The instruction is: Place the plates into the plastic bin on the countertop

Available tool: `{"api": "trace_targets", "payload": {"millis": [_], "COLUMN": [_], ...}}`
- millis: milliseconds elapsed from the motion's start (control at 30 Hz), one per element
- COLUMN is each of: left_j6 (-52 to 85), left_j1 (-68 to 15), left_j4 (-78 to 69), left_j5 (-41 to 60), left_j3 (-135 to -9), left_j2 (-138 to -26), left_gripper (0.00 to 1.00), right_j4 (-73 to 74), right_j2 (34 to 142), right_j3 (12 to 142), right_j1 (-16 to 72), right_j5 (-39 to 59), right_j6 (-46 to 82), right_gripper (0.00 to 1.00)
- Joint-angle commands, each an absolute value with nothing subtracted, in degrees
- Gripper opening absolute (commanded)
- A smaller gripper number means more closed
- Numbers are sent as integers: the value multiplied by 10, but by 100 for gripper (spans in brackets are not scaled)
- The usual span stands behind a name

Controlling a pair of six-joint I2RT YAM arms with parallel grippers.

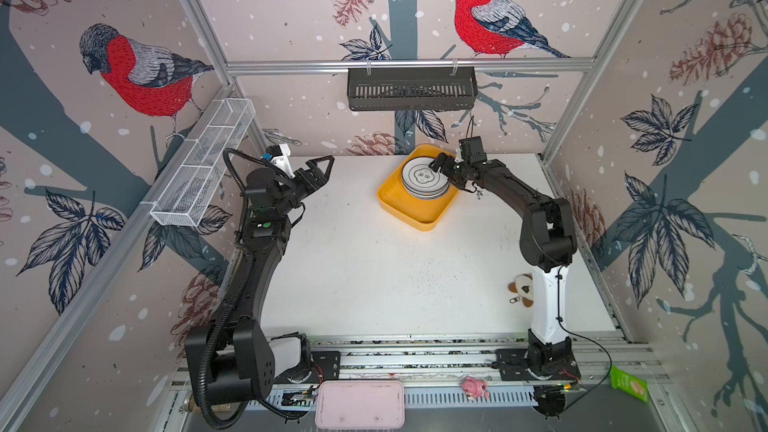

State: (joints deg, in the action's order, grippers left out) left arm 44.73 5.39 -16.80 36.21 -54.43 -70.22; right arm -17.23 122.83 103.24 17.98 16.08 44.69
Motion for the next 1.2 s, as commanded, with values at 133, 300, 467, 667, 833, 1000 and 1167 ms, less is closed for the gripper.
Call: {"api": "trace_targets", "payload": {"millis": [133, 300, 467, 667, 833, 1000, 1167], "left_j6": [424, 410, 408, 382, 351, 309, 239], "left_j1": [53, 53, 53, 54, 54, 54, 55], "left_j4": [-137, -112, -86, -83, -82, -119, -175], "left_j5": [356, 329, 247, 182, 89, 37, -40], "left_j3": [-528, -497, -468, -432, -370, -297, -223], "left_j2": [-663, -623, -590, -564, -530, -485, -436], "left_gripper": [96, 96, 96, 96, 96, 96, 96], "right_j4": [-107, -98, -71, -41, -70, -122, -166], "right_j2": [1134, 1069, 980, 826, 693, 581, 474], "right_j3": [945, 893, 806, 651, 535, 451, 393], "right_j1": [186, 191, 197, 198, 194, 192, 192], "right_j5": [133, 86, 18, -77, -156, -201, -233], "right_j6": [412, 388, 384, 393, 413, 442, 463], "right_gripper": [99, 99, 99, 99, 99, 99, 99]}}
